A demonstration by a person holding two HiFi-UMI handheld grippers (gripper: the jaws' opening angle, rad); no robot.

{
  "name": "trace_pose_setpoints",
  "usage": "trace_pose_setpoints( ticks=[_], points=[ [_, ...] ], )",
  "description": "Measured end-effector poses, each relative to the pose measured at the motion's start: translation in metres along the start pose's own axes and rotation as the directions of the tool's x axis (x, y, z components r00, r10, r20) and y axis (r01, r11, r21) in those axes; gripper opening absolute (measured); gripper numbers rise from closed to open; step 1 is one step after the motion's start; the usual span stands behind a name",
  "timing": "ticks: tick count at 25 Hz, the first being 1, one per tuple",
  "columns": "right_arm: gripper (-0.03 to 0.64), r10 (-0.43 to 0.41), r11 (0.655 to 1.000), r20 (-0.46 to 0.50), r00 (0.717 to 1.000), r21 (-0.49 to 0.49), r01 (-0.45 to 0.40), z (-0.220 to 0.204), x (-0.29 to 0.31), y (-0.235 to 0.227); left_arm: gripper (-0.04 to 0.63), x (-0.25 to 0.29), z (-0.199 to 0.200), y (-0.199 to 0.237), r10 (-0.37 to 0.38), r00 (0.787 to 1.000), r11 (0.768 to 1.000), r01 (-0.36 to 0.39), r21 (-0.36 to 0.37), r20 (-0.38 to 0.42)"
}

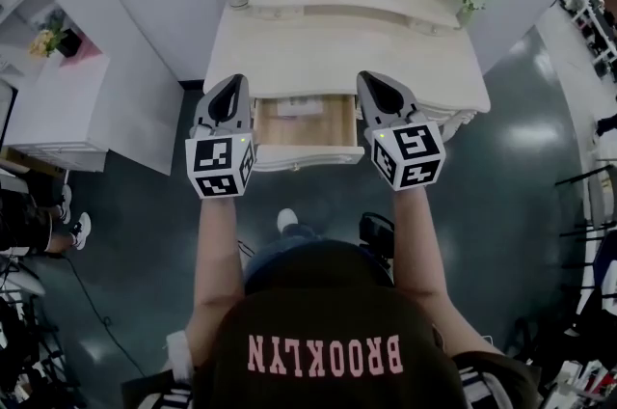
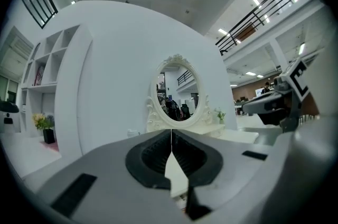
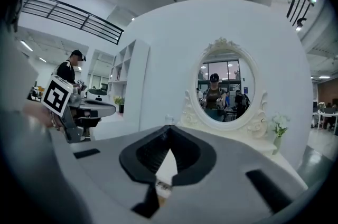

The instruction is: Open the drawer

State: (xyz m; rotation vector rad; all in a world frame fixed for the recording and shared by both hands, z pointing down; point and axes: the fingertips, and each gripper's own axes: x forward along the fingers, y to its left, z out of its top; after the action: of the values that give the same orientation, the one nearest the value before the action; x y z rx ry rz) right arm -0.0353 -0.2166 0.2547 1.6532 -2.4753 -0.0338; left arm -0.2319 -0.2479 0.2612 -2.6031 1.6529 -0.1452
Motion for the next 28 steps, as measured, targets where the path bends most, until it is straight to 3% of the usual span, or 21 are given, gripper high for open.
trace_pose_setpoints(
  ticks=[9,28],
  points=[
    [-0.003,-0.071,0.997,0.064,0.995,0.001,0.072,0.02,-0.008,-0.018,0.006,0.006,0.025,0.014,-0.014,0.999,1.0,0.014,-0.01,0.052],
    [-0.003,-0.07,0.997,0.109,0.992,-0.012,0.072,0.031,-0.006,-0.011,0.006,0.01,0.023,0.008,-0.049,0.998,0.999,0.049,0.011,0.038]
  ],
)
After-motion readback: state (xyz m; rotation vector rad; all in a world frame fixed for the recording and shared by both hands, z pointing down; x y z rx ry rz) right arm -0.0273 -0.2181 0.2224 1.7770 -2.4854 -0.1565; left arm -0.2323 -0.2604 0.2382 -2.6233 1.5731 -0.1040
